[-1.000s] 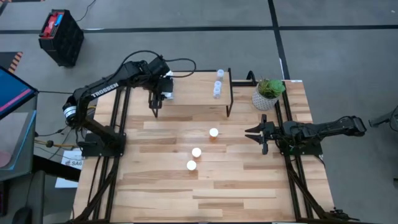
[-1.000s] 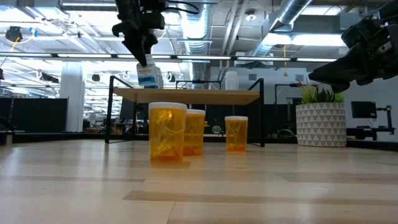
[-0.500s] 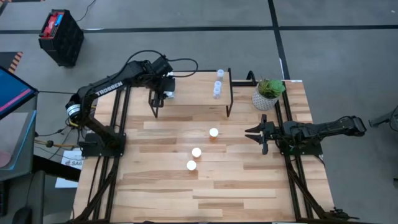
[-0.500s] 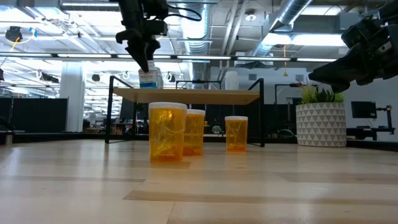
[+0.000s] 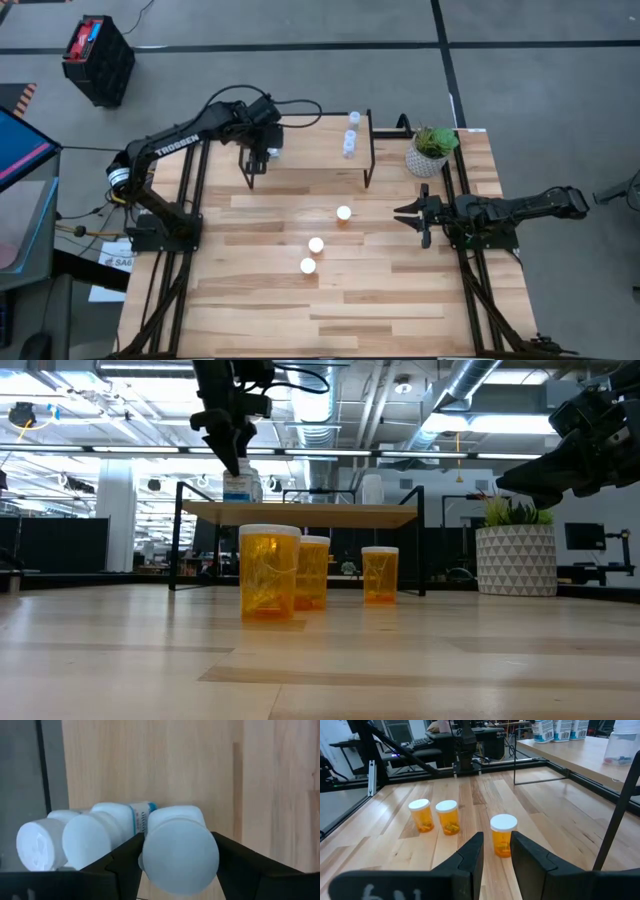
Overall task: Pick and place medicine bottles onto shelf by color
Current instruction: Put the white pill bottle aligned with the other white pill bottles on the shelf, then put the top orange pill bottle on the shelf
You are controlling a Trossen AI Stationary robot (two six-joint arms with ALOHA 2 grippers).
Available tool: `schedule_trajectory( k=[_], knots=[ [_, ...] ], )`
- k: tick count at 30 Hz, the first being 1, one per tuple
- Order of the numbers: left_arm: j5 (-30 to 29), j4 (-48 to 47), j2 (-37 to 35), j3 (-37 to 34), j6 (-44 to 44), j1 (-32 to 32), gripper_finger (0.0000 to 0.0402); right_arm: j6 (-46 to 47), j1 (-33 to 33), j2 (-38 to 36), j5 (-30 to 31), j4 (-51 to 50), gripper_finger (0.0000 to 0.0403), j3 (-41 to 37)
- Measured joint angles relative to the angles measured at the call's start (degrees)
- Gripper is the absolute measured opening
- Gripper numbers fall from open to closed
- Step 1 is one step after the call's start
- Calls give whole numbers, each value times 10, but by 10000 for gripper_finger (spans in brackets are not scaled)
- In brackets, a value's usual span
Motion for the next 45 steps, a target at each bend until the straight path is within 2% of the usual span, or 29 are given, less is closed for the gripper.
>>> schedule_trajectory(
  k=[14,26,35,45],
  knots=[
    [-40,-3,0,4,3,-20,250,0,0,0,0,0,120,0],
    [-39,-8,0,101,2,-32,254,0,0,0,0,0,120,0],
    [-20,-24,0,122,-52,-99,254,0,0,0,0,0,120,0],
    [36,-80,0,122,-135,-163,254,0,0,0,0,0,120,0]
  ],
)
